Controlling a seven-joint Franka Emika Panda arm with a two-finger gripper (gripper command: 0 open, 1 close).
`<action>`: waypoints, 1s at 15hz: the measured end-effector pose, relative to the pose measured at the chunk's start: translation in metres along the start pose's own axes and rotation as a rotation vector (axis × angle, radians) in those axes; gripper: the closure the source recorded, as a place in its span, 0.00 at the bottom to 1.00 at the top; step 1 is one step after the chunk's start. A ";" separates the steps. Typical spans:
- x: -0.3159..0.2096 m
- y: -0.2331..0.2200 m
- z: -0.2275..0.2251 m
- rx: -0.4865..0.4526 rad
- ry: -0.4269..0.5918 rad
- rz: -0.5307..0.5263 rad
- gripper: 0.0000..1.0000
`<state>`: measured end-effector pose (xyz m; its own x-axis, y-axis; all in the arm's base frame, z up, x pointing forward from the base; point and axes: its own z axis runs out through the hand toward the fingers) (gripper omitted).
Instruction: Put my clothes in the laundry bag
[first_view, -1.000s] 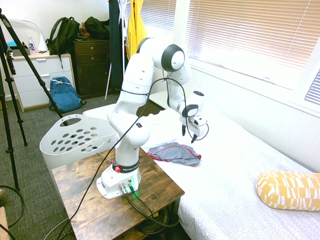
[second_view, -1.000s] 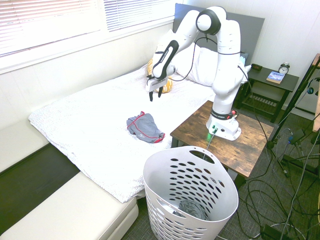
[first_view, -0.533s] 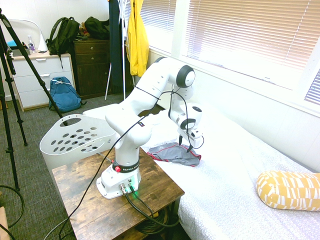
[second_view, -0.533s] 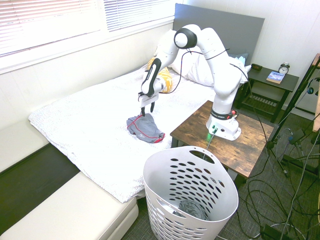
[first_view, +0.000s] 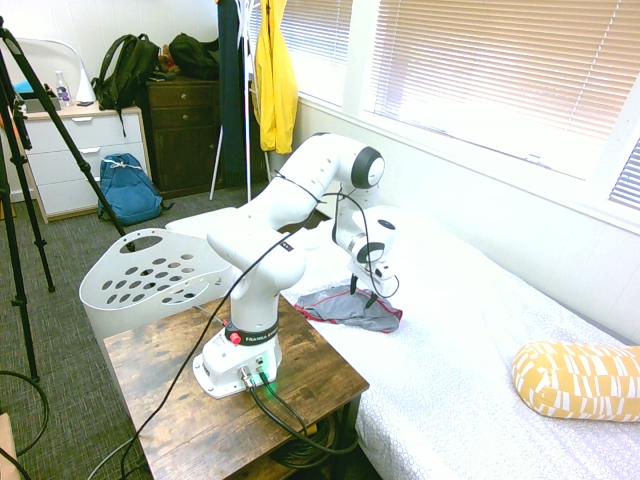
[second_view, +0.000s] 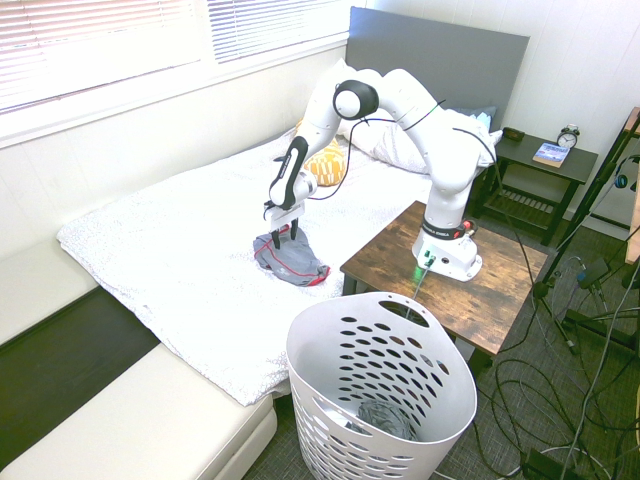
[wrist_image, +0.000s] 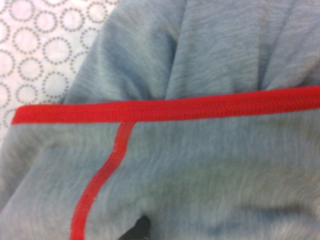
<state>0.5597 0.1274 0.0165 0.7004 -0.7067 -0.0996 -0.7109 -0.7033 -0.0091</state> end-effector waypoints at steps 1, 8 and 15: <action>0.004 0.001 0.003 -0.009 0.000 0.003 0.00; 0.001 -0.002 0.030 -0.068 -0.013 -0.004 1.00; -0.001 0.003 0.039 -0.079 -0.023 -0.001 1.00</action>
<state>0.5546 0.1291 -0.0221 0.6988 -0.7048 -0.1227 -0.7024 -0.7084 0.0693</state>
